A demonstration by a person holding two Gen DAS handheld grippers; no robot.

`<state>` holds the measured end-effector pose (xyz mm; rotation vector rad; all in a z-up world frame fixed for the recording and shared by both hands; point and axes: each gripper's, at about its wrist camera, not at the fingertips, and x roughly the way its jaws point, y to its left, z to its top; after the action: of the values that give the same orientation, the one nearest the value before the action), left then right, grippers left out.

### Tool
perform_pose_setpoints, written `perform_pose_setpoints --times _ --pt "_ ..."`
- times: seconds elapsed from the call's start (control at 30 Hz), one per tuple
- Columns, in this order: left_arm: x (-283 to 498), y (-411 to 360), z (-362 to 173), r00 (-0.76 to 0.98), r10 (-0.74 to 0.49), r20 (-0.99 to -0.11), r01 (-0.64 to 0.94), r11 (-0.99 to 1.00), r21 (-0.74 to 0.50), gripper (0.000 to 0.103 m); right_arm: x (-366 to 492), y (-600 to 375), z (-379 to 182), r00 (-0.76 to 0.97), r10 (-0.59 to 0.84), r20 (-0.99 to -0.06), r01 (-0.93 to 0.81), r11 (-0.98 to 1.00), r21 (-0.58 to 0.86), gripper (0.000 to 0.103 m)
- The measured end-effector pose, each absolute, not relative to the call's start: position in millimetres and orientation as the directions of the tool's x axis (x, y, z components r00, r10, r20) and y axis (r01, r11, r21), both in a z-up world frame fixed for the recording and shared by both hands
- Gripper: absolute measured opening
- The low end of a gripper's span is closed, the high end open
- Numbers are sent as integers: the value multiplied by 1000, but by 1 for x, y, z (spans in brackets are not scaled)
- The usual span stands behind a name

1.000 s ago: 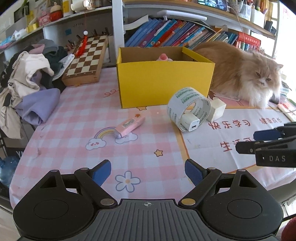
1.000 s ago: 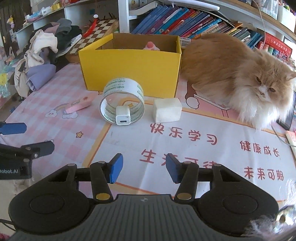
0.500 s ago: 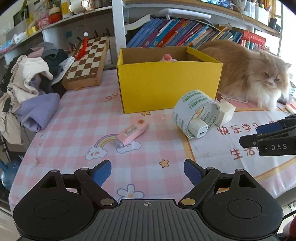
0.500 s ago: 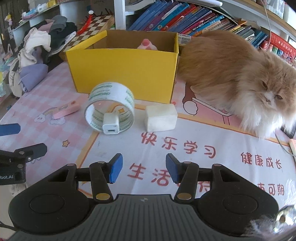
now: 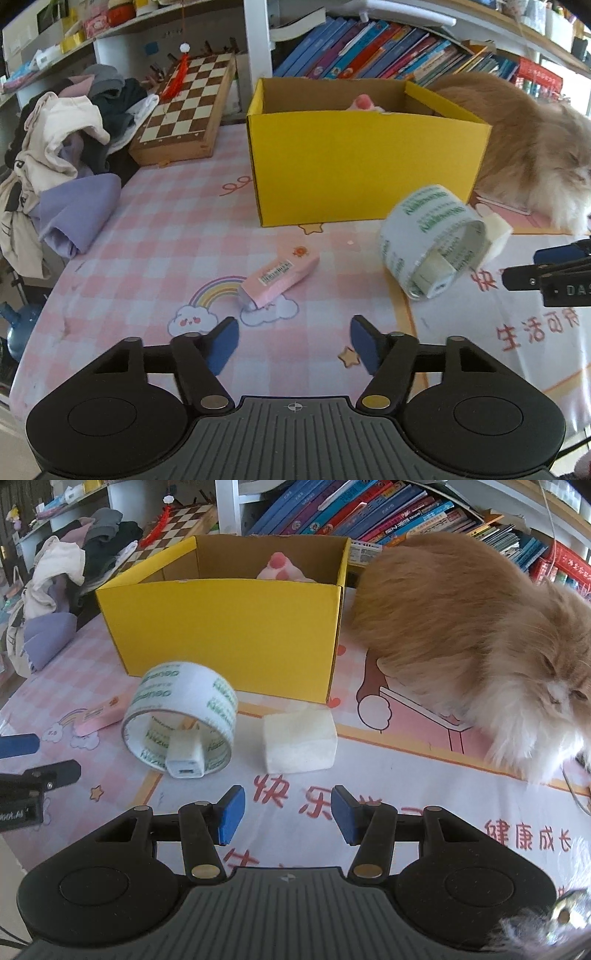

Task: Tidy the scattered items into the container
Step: 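Reach the left tool to the pink stick while the right tool reaches the white cube, then close the left gripper on the pink stick while the right gripper grips the white cube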

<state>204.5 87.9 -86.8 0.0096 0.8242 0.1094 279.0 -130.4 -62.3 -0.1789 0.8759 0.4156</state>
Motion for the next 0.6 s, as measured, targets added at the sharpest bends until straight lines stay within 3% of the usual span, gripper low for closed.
perform_pose_setpoints --times 0.6 --pt "253 100 -100 659 154 -736 -115 988 103 64 325 -125 -74 547 306 -779 -452 891 33 50"
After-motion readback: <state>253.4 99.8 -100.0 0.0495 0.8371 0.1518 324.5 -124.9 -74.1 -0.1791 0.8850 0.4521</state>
